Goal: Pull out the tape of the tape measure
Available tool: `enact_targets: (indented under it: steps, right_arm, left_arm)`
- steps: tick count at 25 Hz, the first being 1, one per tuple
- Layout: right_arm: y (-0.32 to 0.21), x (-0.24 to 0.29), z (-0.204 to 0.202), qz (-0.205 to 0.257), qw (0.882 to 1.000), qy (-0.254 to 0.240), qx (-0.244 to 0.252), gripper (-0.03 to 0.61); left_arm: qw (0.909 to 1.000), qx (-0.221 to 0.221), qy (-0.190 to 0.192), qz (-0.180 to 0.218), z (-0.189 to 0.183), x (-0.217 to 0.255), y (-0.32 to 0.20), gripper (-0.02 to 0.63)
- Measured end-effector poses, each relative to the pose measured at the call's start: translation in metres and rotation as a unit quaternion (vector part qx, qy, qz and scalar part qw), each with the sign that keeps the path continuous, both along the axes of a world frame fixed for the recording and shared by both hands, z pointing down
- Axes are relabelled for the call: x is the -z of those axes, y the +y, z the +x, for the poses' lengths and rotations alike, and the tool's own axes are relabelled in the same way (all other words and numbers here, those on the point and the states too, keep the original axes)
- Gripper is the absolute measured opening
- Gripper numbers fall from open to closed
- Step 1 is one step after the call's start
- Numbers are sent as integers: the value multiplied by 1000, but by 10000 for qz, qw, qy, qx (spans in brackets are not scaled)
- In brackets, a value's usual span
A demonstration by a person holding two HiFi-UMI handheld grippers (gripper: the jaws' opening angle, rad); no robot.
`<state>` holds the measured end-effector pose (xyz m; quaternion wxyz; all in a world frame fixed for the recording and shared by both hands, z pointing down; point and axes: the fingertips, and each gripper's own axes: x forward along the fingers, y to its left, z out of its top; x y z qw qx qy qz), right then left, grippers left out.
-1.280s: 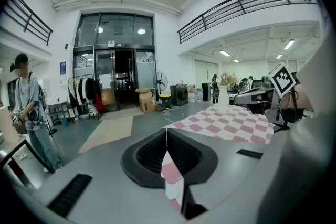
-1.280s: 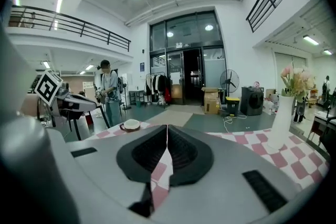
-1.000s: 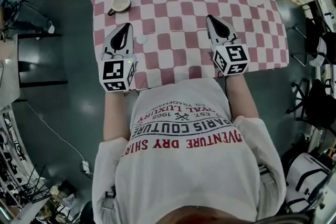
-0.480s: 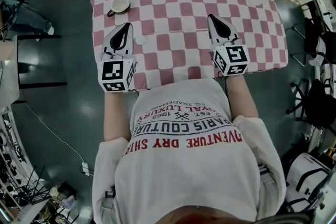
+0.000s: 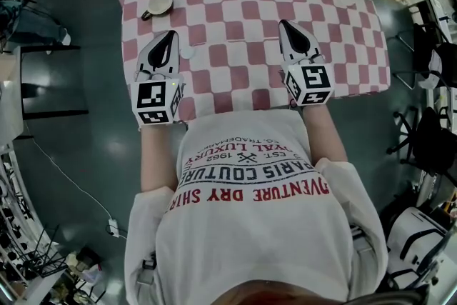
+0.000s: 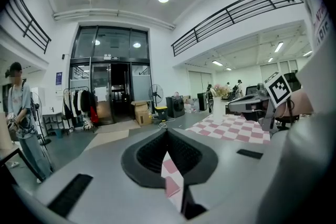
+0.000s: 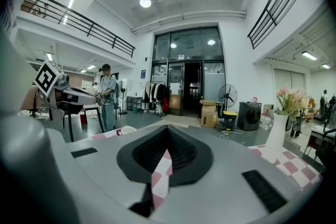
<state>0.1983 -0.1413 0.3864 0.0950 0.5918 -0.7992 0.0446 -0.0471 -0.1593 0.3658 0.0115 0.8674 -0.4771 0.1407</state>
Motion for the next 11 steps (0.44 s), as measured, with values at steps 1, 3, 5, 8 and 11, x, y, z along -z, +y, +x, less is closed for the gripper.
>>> enact_targets:
  steps: [1,3,5,8,11]
  right_arm:
    - [1,-1,-1,-15,10000,6,11,26]
    - [2,-2,-1,-45,10000,10,15,26]
    - [4,-4,0,-54,10000,12,13,26]
    - [5,-3,2,-25,10000,10,-12,28]
    - [5,-1,5,8,10000,-35,-43,28]
  left_arm:
    - [10000,5,14,7,0,0,1,17]
    - [10000,21,40,20,0,0,3,17]
    - [10000,46,71,29,0,-1,4,17]
    - [9999,126,76,77,-2,-1,5,17]
    - [9997,184,47,122,-4,-1,6,17]
